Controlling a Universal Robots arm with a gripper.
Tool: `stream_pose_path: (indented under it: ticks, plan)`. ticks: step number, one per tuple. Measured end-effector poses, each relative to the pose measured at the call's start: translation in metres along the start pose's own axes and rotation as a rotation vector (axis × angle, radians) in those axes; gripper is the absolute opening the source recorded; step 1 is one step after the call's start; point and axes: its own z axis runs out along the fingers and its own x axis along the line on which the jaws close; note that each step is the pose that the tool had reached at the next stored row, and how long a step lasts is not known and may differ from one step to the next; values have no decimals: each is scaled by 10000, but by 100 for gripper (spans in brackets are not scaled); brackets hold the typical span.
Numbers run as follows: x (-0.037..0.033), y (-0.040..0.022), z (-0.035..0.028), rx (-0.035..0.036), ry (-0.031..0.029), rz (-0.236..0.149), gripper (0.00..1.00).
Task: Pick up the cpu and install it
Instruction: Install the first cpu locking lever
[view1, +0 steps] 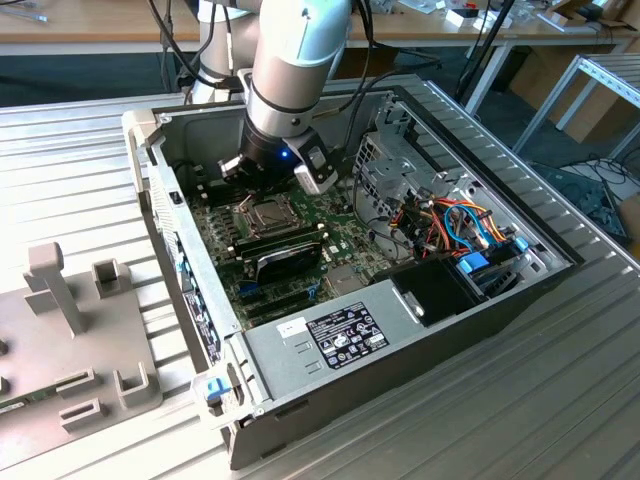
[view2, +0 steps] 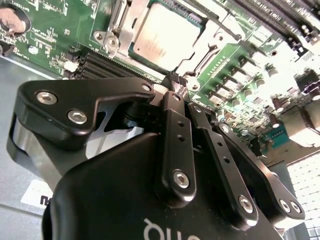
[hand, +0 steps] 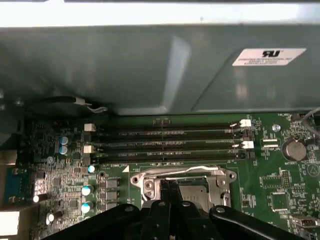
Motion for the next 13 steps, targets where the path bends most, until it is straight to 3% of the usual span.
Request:
stream_pose_path:
  ticks: [9,13]
  plan:
    - [-2,-15,23,56,-2,-1,11]
    - [-3,23,47,54,-3,-2,11]
